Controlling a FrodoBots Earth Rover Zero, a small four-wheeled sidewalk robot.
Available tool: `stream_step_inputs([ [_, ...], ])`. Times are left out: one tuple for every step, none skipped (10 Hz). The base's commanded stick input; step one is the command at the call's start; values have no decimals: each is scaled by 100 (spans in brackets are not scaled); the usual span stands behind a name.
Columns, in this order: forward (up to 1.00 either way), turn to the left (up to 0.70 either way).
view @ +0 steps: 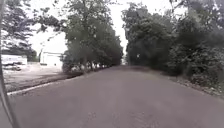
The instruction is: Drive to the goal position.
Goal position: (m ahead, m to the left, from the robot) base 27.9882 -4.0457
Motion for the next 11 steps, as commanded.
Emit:
stream_step_inputs([
  [70,0],
  [70,0],
  [70,0],
  [70,0],
  [70,0],
  [70,0],
  [70,0],
  [70,0],
  [70,0],
  [70,-8],
  [70,-30],
])
